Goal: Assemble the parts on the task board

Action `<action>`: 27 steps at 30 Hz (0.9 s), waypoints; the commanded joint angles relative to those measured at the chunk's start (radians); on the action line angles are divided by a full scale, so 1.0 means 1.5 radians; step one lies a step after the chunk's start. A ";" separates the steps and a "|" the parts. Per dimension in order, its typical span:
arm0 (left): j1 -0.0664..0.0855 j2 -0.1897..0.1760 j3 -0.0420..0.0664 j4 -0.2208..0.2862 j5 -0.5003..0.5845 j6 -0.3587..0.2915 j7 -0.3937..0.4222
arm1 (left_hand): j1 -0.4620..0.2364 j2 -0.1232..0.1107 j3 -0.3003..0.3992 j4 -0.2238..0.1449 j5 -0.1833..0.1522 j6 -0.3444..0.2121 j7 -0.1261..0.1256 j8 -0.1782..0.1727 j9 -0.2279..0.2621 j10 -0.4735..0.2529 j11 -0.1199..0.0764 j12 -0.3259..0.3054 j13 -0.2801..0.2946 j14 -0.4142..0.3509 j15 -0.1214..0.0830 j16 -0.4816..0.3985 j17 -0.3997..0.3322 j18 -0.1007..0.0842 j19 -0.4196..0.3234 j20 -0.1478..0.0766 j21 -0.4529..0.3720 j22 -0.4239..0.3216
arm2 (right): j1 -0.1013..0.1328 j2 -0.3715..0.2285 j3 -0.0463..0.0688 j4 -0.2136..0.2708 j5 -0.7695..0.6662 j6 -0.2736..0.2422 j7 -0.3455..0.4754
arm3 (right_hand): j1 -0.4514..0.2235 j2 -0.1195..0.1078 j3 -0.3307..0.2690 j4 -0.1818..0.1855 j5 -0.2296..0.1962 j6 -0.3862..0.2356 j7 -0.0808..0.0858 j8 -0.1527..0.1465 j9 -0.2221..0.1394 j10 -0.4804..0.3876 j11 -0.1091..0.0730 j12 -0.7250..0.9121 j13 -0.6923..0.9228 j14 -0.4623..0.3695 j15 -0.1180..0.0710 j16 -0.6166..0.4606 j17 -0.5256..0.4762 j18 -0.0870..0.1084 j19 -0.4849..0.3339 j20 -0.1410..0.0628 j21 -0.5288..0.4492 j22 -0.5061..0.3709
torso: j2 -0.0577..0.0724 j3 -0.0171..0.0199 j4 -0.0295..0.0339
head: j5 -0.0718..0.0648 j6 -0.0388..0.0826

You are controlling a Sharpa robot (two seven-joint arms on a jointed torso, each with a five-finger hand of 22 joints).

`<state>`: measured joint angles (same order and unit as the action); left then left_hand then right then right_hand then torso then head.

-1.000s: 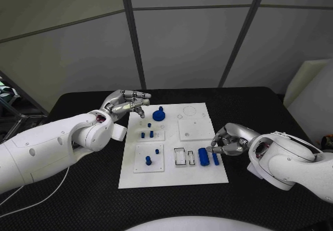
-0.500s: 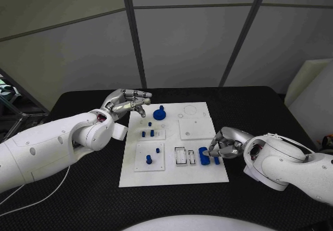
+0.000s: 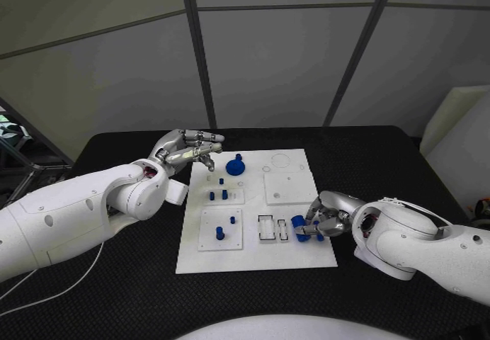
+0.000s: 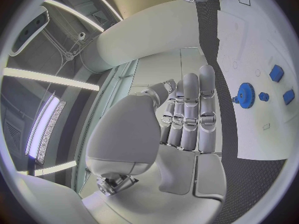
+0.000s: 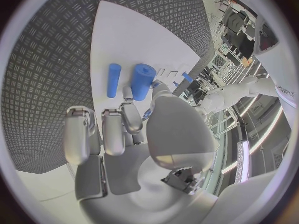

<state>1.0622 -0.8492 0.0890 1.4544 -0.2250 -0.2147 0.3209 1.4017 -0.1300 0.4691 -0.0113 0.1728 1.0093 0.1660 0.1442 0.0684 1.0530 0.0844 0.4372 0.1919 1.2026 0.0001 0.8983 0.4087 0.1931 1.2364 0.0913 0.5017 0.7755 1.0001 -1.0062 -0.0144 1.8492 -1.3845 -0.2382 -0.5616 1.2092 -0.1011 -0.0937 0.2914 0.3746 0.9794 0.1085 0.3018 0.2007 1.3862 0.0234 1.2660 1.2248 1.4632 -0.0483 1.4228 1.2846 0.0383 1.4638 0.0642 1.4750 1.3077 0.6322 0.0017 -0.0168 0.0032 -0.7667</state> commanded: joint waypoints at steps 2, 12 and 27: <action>0.001 -0.001 0.000 0.001 0.002 0.005 0.012 | -0.003 0.004 -0.003 -0.002 -0.003 -0.002 -0.001 0.002 0.000 -0.006 0.001 0.004 0.001 0.005 0.000 -0.002 0.000 -0.007 0.005 0.000 -0.003 -0.001 | -0.002 0.008 -0.001 -0.006 -0.018 0.035 -0.004 | -0.005 0.005 -0.004 0.000 -0.004 -0.002 -0.003 0.004 0.001 0.000 0.001 -0.003 -0.001 0.037 0.003 0.001 0.000 -0.003 0.009 0.004 0.000 0.103 | 0.000 0.0005 -0.0004 | 0.001 -0.001; 0.001 0.000 0.000 0.002 0.002 0.005 0.012 | -0.003 0.004 -0.003 -0.002 -0.003 -0.002 -0.001 0.002 0.000 -0.006 0.001 0.004 0.001 0.005 0.000 -0.002 0.000 -0.007 0.005 0.000 -0.003 -0.001 | -0.013 0.024 -0.002 -0.017 -0.036 0.031 -0.006 | 0.011 0.021 -0.006 -0.002 -0.001 0.001 -0.005 0.014 0.007 0.001 -0.001 -0.003 0.005 0.037 0.002 0.002 0.002 -0.003 0.009 0.003 0.001 0.103 | -0.001 -0.0002 0.0000 | 0.001 -0.003; 0.001 0.000 0.000 -0.001 0.009 0.007 0.014 | 0.001 0.006 0.000 -0.005 -0.002 -0.005 0.003 0.002 -0.001 -0.013 0.005 0.009 0.000 -0.021 0.003 -0.035 -0.015 -0.007 -0.012 0.002 -0.030 -0.021 | -0.017 0.004 -0.002 0.018 0.009 -0.060 -0.020 | 0.055 0.049 -0.010 -0.005 0.061 0.004 -0.010 0.034 0.024 0.010 -0.007 0.000 0.021 0.039 -0.003 0.007 0.013 -0.006 0.017 -0.002 0.009 0.114 | -0.002 0.0002 0.0013 | -0.001 -0.003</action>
<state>1.0620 -0.8492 0.0891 1.4523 -0.2228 -0.2147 0.3213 1.4017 -0.1300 0.4693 -0.0115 0.1728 1.0038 0.1678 0.1442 0.0683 1.0396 0.0903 0.4462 0.1926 1.1799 0.0054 0.8549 0.3901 0.1930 1.2278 0.0951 0.4624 0.7486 0.9762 -0.9991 -0.0164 1.8681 -1.4115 -0.2805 -0.5724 1.2820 -0.0286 -0.1037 0.2848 0.4611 0.9811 0.0968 0.3485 0.2311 1.3973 0.0122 1.2659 1.2551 1.4633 -0.0483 1.4276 1.3034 0.0383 1.4638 0.0642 1.4826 1.3076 0.6307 0.0021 -0.0169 0.0021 -0.7701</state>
